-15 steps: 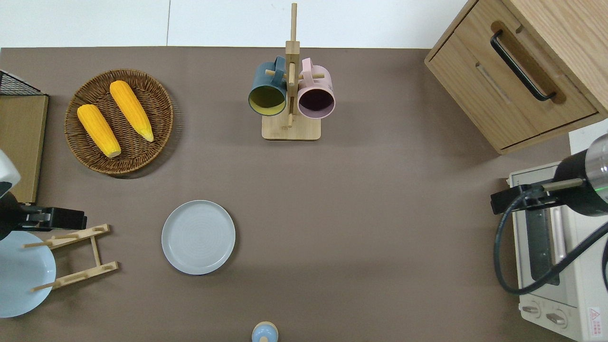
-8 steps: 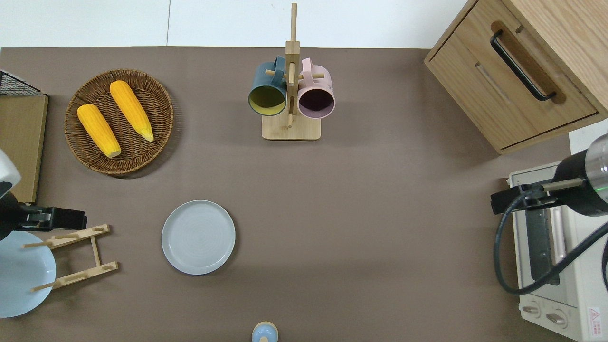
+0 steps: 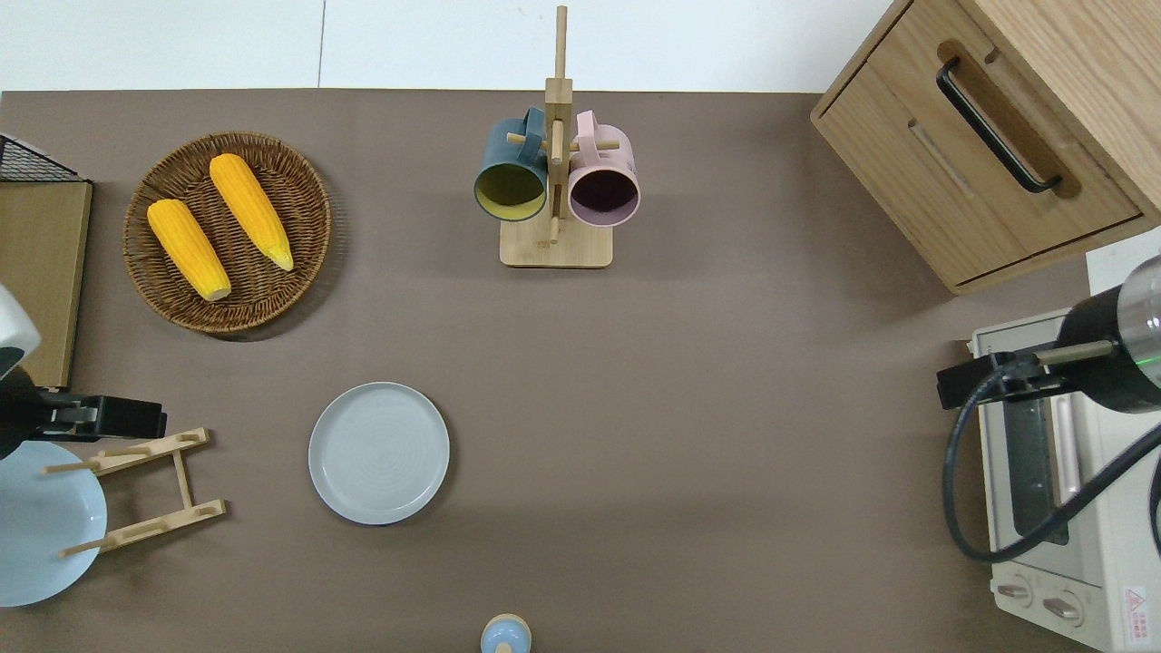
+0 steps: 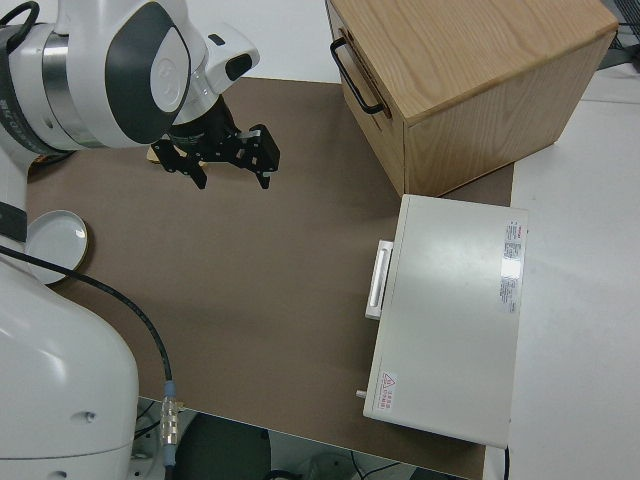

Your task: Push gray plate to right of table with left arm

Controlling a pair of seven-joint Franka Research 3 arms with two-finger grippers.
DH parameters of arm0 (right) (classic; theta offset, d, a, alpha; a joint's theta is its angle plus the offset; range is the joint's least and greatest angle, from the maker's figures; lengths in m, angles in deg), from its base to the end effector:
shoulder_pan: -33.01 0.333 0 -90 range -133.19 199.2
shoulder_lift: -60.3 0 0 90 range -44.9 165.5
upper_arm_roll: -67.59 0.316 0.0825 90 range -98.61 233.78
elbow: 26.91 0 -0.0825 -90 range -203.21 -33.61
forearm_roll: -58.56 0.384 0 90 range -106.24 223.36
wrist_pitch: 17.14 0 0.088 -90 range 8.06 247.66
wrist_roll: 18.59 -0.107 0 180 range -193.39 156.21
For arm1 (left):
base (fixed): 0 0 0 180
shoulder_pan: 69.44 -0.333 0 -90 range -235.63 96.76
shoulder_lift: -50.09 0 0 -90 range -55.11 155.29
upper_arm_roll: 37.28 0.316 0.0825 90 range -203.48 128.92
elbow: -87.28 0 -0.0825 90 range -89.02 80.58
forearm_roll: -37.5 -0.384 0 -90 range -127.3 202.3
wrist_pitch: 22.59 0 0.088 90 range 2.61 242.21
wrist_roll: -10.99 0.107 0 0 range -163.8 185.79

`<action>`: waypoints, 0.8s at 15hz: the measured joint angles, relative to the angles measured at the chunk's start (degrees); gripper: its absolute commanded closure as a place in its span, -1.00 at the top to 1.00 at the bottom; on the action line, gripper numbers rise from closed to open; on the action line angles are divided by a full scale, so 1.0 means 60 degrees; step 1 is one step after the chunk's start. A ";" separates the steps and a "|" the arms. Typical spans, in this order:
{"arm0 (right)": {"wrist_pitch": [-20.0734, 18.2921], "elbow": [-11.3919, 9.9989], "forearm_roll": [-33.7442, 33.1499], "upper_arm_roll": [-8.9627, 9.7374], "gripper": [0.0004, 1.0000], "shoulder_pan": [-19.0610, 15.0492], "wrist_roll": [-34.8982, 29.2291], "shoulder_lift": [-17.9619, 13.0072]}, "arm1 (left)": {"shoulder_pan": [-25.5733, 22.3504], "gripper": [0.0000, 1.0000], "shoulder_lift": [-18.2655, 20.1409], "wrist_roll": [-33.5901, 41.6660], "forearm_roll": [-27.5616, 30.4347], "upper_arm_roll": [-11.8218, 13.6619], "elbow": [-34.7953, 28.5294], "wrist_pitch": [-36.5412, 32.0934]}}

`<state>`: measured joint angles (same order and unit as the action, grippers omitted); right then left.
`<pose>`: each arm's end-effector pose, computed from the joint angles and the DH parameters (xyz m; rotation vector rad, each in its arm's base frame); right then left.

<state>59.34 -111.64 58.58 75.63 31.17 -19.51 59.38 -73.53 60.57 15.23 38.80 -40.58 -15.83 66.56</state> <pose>0.5208 0.0573 0.6563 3.1221 0.1438 -0.1999 0.4925 0.0019 0.6112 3.1239 -0.0915 -0.0945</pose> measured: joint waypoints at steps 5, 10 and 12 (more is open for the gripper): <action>0.0000 0.0000 0.0000 0.0000 0.97 0.0000 0.0000 0.0000 | 0.0000 0.99 0.0000 -0.0003 0.0000 -0.0047 -0.0053 -0.0050; 0.0000 0.0000 0.0000 0.0000 0.97 0.0000 0.0000 0.0000 | 0.0003 0.99 0.0022 -0.0006 0.0000 -0.0118 -0.0455 -0.0112; 0.0000 0.0000 0.0000 0.0000 0.97 0.0000 0.0000 0.0000 | 0.0003 0.99 0.0075 -0.0008 0.0000 -0.0178 -0.0708 -0.0110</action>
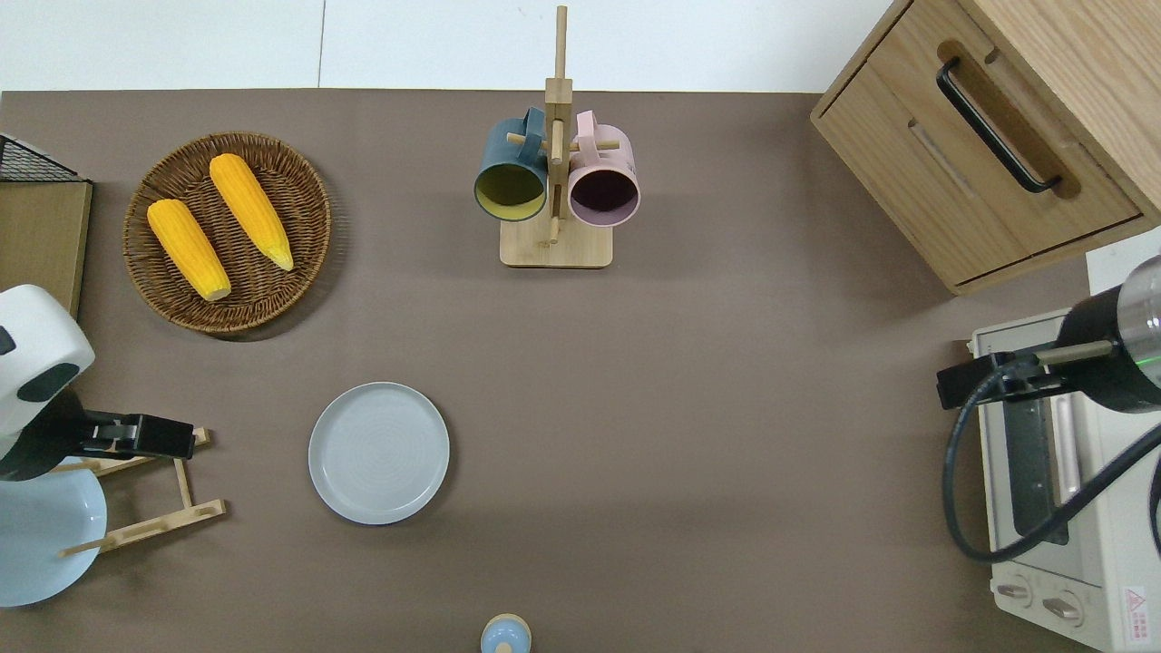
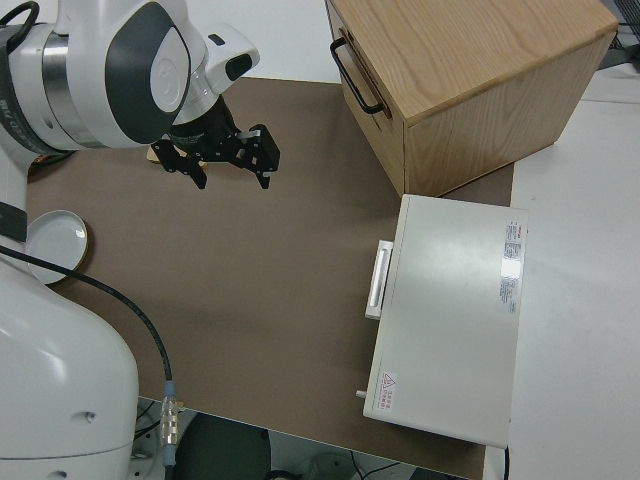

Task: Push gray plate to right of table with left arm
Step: 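Move the left gripper toward the edge of the gray plate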

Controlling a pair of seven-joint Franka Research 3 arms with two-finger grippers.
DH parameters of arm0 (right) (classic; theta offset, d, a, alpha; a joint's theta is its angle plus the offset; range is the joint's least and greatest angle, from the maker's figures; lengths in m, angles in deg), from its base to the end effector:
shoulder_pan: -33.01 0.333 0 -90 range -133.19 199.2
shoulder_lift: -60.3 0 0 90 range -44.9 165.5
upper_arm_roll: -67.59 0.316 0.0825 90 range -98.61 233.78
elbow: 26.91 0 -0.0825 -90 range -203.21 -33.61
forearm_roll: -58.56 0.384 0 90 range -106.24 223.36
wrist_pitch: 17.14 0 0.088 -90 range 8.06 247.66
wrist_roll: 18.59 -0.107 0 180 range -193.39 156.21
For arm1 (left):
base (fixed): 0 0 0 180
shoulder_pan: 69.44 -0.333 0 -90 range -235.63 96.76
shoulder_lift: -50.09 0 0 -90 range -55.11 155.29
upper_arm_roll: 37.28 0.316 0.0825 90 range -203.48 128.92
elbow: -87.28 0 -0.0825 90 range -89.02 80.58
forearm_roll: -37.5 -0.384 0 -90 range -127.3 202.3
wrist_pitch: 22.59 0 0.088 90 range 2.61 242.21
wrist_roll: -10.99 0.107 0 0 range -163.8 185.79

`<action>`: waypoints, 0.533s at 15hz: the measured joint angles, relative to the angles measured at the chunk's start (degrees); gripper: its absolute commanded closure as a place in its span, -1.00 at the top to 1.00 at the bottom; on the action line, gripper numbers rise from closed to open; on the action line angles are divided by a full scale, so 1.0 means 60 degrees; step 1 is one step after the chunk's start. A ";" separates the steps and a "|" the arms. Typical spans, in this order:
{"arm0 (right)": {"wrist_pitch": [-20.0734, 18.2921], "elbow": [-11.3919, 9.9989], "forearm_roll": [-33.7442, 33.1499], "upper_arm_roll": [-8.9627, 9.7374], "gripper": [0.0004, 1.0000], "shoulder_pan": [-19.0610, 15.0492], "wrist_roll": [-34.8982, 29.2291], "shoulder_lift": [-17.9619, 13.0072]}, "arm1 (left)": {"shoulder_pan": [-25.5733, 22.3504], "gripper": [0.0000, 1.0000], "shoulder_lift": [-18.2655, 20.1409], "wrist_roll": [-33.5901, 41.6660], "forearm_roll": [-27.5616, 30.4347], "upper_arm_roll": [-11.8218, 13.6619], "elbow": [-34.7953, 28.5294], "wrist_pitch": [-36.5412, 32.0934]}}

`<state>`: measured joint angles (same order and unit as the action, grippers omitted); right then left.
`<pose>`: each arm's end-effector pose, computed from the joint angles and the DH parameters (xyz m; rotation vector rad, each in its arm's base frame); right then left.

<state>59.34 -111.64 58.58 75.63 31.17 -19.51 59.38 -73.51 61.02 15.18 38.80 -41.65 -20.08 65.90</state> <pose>0.5208 0.0573 0.6563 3.1221 0.1438 -0.1999 0.4844 -0.0079 0.5795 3.1188 -0.1170 -0.2168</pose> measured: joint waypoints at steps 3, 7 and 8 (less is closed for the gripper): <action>0.0000 0.0000 0.0000 0.0000 0.97 0.0000 0.0000 0.0000 | 0.0001 0.99 0.0142 -0.0085 0.0000 -0.0095 -0.0390 0.0107; 0.0000 0.0000 0.0000 0.0000 0.97 0.0000 0.0000 0.0000 | 0.0001 0.99 0.0504 -0.0160 0.0016 -0.0150 -0.1574 0.0949; 0.0000 0.0000 0.0000 0.0000 0.97 0.0000 0.0000 0.0000 | 0.0001 0.99 0.0620 -0.0163 0.0028 -0.0159 -0.1946 0.1266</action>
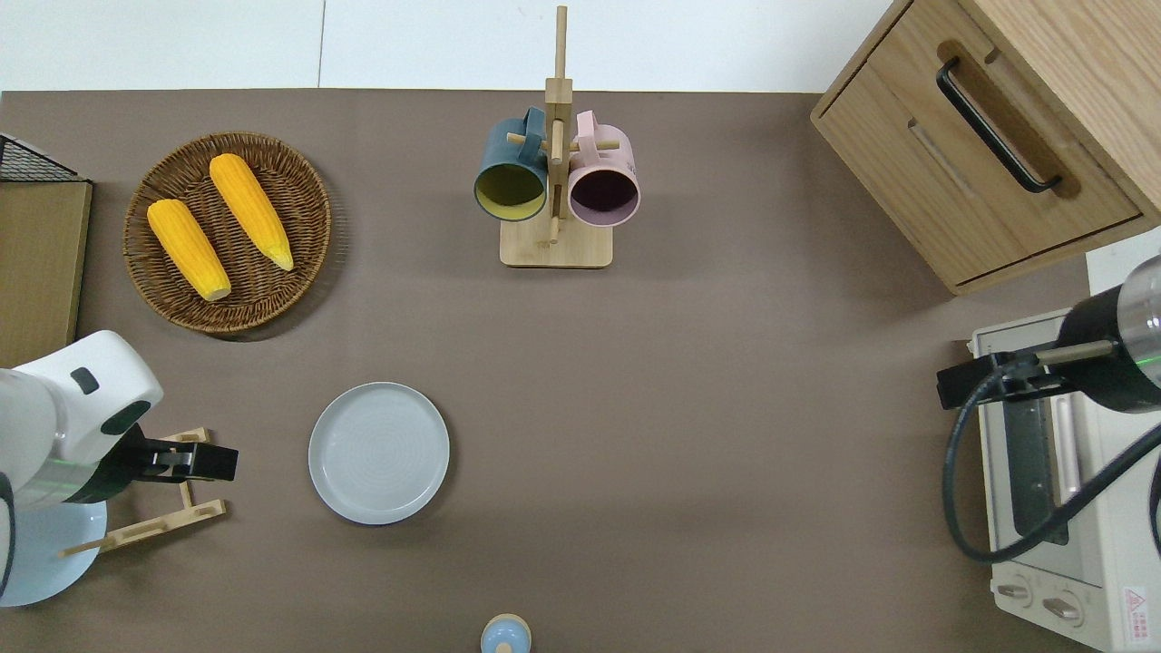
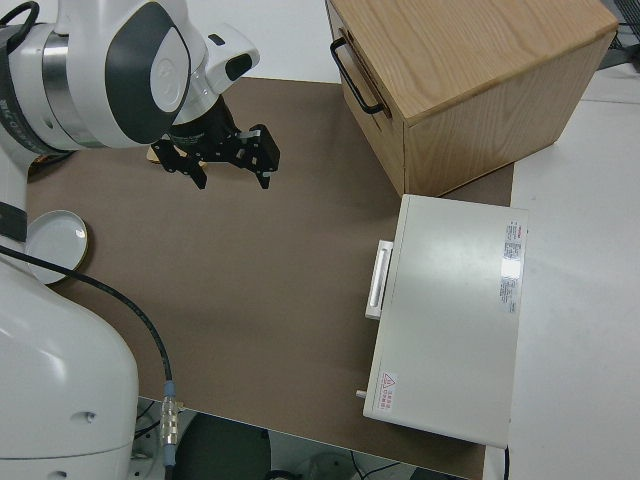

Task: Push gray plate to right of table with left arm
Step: 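Move the left gripper toward the edge of the gray plate, then lower the left gripper against the gray plate's rim nearest it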

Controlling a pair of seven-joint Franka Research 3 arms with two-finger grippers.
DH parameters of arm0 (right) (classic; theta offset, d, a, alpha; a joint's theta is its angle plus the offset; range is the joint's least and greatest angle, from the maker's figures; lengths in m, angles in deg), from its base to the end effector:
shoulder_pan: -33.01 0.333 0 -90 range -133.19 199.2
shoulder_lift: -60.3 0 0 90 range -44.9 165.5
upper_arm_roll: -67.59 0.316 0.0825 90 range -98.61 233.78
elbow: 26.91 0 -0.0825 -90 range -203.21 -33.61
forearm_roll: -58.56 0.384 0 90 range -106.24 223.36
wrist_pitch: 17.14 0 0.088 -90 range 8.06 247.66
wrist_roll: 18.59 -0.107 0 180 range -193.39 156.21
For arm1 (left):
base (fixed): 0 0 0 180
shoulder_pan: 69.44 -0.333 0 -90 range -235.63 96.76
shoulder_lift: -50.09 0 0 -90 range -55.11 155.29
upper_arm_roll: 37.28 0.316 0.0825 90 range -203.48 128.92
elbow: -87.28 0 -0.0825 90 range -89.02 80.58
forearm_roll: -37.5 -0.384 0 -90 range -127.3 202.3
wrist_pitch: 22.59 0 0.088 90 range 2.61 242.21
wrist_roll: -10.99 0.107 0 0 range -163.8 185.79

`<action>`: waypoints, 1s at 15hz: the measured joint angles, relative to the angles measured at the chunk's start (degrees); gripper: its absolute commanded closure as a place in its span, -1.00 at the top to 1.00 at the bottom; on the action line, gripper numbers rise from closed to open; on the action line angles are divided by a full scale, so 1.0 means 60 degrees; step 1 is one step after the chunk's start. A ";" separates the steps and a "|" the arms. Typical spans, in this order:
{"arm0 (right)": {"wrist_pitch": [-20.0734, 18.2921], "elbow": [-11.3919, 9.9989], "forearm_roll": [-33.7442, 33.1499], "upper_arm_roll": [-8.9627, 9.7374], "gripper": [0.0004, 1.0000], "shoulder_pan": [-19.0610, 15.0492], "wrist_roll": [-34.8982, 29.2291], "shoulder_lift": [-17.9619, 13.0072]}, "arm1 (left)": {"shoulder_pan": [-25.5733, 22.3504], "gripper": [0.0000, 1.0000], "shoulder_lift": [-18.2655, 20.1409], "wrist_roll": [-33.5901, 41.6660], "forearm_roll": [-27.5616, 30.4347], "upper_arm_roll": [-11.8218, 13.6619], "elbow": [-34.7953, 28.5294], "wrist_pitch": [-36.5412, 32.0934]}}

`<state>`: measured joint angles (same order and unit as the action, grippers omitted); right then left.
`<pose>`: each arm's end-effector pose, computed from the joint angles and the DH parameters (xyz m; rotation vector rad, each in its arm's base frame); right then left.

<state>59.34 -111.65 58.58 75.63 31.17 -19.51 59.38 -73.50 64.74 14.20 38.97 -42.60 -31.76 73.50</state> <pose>0.5208 0.0573 0.6562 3.1220 0.1438 -0.2001 0.4640 -0.0158 0.5249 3.1269 -0.1075 -0.2285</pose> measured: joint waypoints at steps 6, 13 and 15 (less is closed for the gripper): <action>0.0000 0.0000 0.0000 0.0000 0.97 0.0000 0.0000 0.0000 | 0.0001 1.00 0.0308 -0.0023 0.0268 -0.0032 -0.1891 0.1972; 0.0000 0.0000 0.0000 0.0000 0.97 0.0000 0.0000 0.0000 | 0.0313 0.99 0.0320 -0.0740 0.0355 -0.0364 -0.3754 0.4628; 0.0000 0.0000 0.0000 0.0000 0.97 0.0000 0.0000 0.0000 | 0.0342 1.00 0.0299 -0.0775 0.0356 -0.0357 -0.4138 0.5092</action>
<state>59.34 -111.64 58.58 75.63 31.17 -19.51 59.38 -71.45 66.53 9.55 41.10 -44.74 -56.58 104.05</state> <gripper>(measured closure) 0.013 0.004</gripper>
